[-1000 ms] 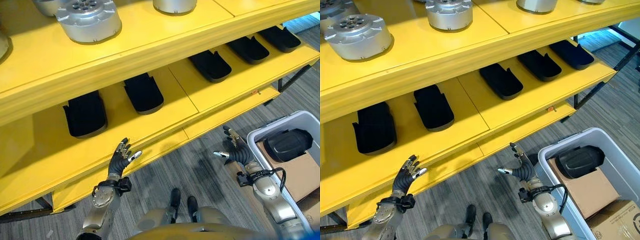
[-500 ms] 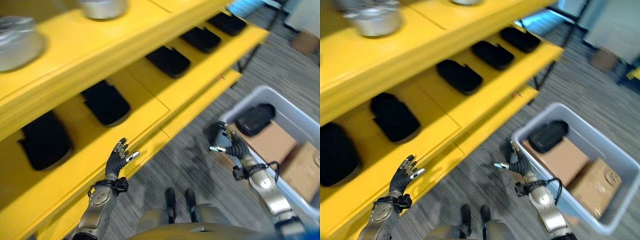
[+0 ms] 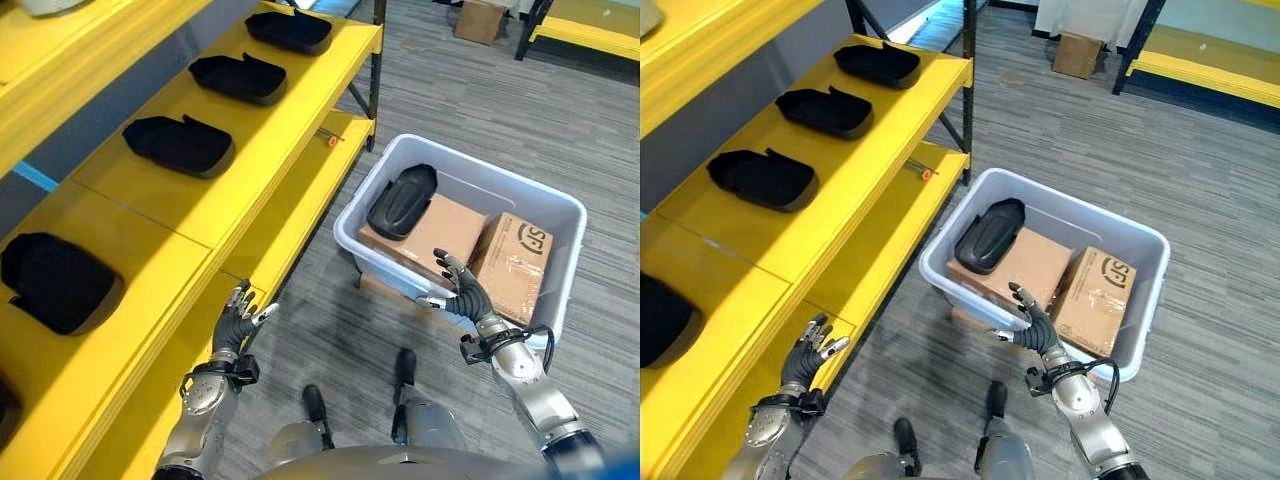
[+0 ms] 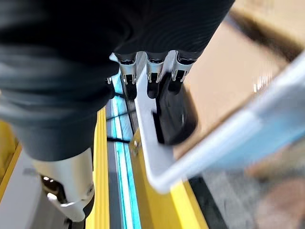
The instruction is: Move parts from the plastic box to the shelf.
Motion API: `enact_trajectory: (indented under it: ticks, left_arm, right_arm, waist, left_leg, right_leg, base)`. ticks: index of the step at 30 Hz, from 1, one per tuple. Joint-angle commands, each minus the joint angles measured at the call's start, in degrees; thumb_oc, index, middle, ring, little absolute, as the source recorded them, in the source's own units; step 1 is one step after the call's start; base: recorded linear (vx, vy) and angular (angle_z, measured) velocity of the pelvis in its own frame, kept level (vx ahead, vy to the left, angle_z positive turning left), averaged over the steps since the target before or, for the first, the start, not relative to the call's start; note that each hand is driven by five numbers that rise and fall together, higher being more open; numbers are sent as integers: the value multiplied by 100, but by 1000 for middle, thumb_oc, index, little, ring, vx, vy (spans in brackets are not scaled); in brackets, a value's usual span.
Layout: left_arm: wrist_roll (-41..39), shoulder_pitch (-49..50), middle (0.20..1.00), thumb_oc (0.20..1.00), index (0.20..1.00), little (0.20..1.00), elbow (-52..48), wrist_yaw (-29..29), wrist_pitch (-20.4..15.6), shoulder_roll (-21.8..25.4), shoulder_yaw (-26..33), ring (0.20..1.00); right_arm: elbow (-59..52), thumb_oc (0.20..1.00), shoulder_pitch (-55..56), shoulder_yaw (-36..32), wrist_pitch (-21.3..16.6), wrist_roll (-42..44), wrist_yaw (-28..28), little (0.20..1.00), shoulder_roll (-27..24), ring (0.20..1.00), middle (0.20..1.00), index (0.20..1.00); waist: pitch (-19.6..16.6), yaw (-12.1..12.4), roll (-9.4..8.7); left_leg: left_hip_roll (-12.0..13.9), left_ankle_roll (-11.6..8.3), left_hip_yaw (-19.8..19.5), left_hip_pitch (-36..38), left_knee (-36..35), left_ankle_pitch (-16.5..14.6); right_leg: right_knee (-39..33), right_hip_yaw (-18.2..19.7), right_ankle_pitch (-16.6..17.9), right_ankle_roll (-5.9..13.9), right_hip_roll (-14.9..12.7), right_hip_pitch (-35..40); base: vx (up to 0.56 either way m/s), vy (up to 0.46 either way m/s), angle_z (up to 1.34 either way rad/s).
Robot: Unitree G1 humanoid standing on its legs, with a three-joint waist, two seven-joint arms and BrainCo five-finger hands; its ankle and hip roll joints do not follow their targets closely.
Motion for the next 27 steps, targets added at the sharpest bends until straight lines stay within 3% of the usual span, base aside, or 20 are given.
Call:
enact_trajectory:
  ticks: [1,5,8,11,12,13,14,16,17,19,22,24,26,27]
  left_arm:
    - [68,-395,1000,1000,1000,1000,-221,35,-126,198,-40,1000]
    - [72,-438,1000,1000,1000,1000,-181,12,-58,148,-173,1000]
    - [96,-389,1000,1000,1000,1000,-217,-4,-47,164,-184,1000]
    - [111,-298,1000,1000,1000,1000,-281,-45,-39,194,-140,1000]
    - [118,-291,1000,1000,1000,1000,-313,-50,-43,214,-138,1000]
    - [118,-304,1000,1000,1000,1000,-371,-54,-38,243,-120,1000]
    - [117,-304,1000,1000,1000,1000,-372,-54,-37,244,-119,1000]
    - [115,-243,1000,1000,1000,1000,-399,-17,-53,278,-74,1000]
    - [115,-241,1000,1000,1000,1000,-400,-16,-53,279,-74,1000]
    - [117,-205,1000,1000,1000,1000,-404,23,-99,295,-34,1000]
    - [192,-266,1000,1000,1000,1000,-293,17,-142,280,-37,1000]
    - [228,-248,1000,1000,1000,1000,-227,-46,-162,242,-48,1000]
    - [178,-266,1000,1000,1000,1000,-257,-136,-175,245,-82,1000]
    - [217,-296,1000,1000,1000,1000,-307,-179,-201,328,-98,1000]
  right_arm:
    - [-334,1000,-163,-191,-235,29,-125,1000,-36,1000,1000,1000]
    - [-416,1000,-61,-336,-246,146,-188,1000,-116,1000,1000,1000]
    - [-474,1000,46,-412,-267,195,-144,1000,-183,1000,1000,1000]
    - [-502,1000,114,-425,-265,188,-94,1000,-254,1000,1000,1000]
    - [-496,1000,102,-419,-267,190,-85,1000,-249,1000,1000,1000]
    - [-477,1000,65,-411,-257,155,-106,1000,-246,1000,1000,1000]
    - [-475,1000,63,-410,-257,154,-107,1000,-244,1000,1000,1000]
    - [-454,1000,60,-417,-268,152,-152,1000,-233,1000,1000,1000]
    - [-453,1000,61,-416,-269,152,-152,1000,-232,1000,1000,1000]
    - [-321,1000,35,-376,-324,131,-196,1000,-203,1000,1000,1000]
    - [-230,1000,-50,-379,-355,90,-209,1000,-241,1000,1000,1000]
    - [-209,1000,-65,-253,-343,-60,-40,1000,-231,1000,1000,1000]
    - [-247,1000,-75,-218,-298,-154,56,1000,-238,1000,1000,1000]
    - [-300,1000,-68,-223,-263,-174,117,1000,-192,1000,1000,1000]
  waist:
    - [-73,-16,-6]
    - [-97,-103,49]
    - [-58,-72,52]
    - [48,26,-67]
    - [106,64,-159]
    - [241,147,-290]
    - [239,147,-291]
    - [271,220,-409]
    - [277,227,-419]
    - [280,344,-357]
    - [246,371,-199]
    - [148,415,-109]
    - [116,365,-51]
    - [112,353,-90]
  left_leg:
    - [-7,-112,-301,577,476,-771]
    - [274,-311,-259,501,831,-400]
    - [351,-377,-506,349,1480,-28]
    - [276,-372,-781,-148,2674,255]
    - [157,-283,-844,-425,2959,340]
    - [44,-130,-916,-948,2867,58]
    - [44,-127,-915,-954,2875,52]
    - [218,-52,-1072,-1235,1938,-130]
    - [209,-50,-1058,-1200,1897,-114]
    - [551,-325,-1494,-1293,533,726]
    - [675,-547,-1717,-1277,56,981]
    - [641,-493,-1712,-952,58,669]
    - [558,-461,-1516,-867,188,547]
    - [373,-335,-1319,-732,354,291]
  right_leg:
    - [758,-195,-500,286,-287,-260]
    - [791,-333,-801,92,-108,-112]
    - [769,-214,-994,-111,112,37]
    - [686,-31,-1162,-329,259,256]
    - [661,-39,-1114,-399,214,253]
    - [642,37,-1126,-342,110,316]
    - [646,38,-1128,-339,108,312]
    - [547,202,-1108,-179,-7,422]
    - [544,210,-1109,-175,-15,434]
    - [425,385,-1104,-79,9,507]
    - [330,645,-1089,55,-32,641]
    - [314,883,-1082,122,-32,673]
    - [349,933,-1023,173,-214,730]
    - [355,1088,-918,320,-450,809]
  base:
    - [205,-290,15]
    - [165,-220,31]
    - [168,-193,13]
    - [100,-169,-16]
    - [17,-109,-32]
    - [-28,-46,-27]
    - [71,16,-20]
    - [121,107,-24]
    - [171,180,-43]
    - [181,207,-54]
    - [176,271,-61]
    - [158,355,-56]
    - [203,451,-101]
    - [235,558,-91]
